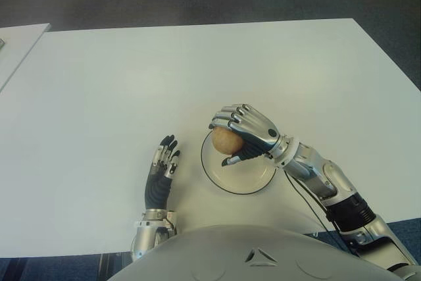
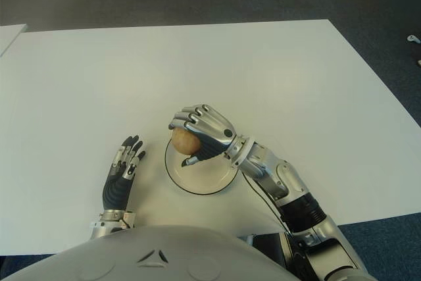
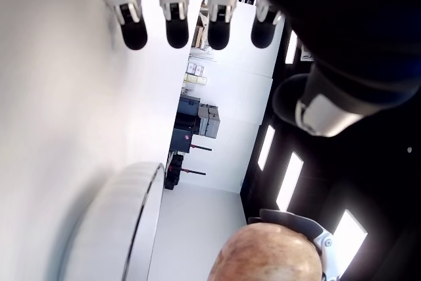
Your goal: Put the apples into the plate.
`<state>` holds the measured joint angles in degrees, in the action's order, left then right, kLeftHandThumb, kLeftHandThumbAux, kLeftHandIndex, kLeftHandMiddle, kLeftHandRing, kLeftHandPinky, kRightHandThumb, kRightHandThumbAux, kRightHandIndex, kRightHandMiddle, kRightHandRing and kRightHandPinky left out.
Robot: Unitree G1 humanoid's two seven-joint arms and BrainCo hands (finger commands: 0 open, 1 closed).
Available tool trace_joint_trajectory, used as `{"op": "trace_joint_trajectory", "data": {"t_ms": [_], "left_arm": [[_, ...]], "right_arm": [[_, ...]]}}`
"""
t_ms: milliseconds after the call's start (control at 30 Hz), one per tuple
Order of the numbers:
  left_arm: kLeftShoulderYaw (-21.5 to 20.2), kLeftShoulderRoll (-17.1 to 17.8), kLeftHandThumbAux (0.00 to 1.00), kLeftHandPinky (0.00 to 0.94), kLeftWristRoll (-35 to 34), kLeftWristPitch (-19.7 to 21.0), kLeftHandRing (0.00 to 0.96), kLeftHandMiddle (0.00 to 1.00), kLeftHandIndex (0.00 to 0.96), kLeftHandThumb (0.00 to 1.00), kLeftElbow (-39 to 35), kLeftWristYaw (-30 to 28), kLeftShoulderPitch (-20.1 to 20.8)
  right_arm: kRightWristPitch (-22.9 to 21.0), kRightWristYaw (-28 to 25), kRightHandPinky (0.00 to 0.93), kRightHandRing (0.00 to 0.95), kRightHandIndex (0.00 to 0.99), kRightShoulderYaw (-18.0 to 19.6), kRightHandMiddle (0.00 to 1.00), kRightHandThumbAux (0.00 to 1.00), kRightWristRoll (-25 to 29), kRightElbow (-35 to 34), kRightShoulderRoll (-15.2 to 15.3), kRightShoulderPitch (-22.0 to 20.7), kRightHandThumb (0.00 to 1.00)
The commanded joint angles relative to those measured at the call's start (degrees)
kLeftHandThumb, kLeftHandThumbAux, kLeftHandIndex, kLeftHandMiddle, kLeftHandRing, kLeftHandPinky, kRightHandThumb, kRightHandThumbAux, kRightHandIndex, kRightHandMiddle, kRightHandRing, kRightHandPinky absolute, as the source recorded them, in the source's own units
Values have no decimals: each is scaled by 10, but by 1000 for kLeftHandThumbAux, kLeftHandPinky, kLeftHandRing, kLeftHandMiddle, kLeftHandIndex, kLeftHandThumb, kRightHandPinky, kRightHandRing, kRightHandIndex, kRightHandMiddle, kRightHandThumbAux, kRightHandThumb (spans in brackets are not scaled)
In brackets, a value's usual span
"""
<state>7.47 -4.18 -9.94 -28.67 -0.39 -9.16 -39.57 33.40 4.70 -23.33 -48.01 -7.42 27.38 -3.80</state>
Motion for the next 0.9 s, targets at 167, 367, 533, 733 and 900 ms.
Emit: {"op": "trace_joint_trajectory", "data": {"t_ms": [167, 367, 533, 733, 900], "left_arm": [[2, -9, 503, 19, 3, 24, 0, 38, 99, 251, 22, 13, -7], [3, -13, 520, 3, -7, 15, 0, 37, 105, 257, 30, 9, -2], [2, -12, 526, 9, -14, 13, 0, 30, 87, 250, 35, 6, 1], [1, -8, 506, 47, -23, 11, 8, 40, 83, 233, 44, 0, 9], [0, -5, 474, 12, -13, 1, 2, 34, 76, 212, 54, 2, 16]], "right_arm": [[18, 2, 863, 860, 440, 6, 860, 711, 2, 2, 7, 0, 731], [15, 7, 862, 857, 440, 8, 858, 711, -1, 4, 5, 2, 731], [12, 11, 716, 743, 439, 13, 765, 710, 0, 5, 2, 3, 719], [5, -1, 254, 235, 289, 16, 283, 476, -9, -3, 5, 0, 393], [-10, -28, 46, 43, 89, 16, 65, 365, -11, -13, 9, 0, 235]]}}
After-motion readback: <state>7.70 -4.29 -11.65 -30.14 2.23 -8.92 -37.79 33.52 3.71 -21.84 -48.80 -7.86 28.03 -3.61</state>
